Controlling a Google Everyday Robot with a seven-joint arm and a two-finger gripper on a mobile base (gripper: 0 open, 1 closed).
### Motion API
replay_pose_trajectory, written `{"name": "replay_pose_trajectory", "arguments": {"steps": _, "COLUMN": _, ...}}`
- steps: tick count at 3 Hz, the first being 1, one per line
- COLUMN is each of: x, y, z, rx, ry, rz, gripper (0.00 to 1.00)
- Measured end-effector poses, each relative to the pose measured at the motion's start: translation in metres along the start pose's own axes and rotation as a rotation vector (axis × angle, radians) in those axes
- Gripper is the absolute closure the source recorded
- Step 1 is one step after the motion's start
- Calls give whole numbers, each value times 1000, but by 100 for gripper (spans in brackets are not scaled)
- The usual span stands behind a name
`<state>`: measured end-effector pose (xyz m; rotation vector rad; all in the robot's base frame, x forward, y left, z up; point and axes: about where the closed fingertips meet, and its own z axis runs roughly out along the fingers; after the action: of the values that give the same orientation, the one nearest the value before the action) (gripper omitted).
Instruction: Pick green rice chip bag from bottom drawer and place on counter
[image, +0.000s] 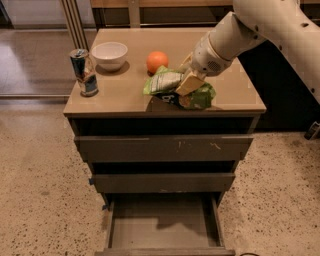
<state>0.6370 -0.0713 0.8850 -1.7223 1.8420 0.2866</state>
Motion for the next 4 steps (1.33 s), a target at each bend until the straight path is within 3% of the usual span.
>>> {"name": "replay_pose_trajectory", "arguments": {"steps": 2, "x": 6, "y": -6, "z": 22, "rx": 48, "ry": -82, "rz": -31, "gripper": 100}}
{"name": "replay_pose_trajectory", "arguments": {"steps": 4, "x": 6, "y": -6, "z": 22, "rx": 47, "ry": -82, "rz": -31, "gripper": 59}}
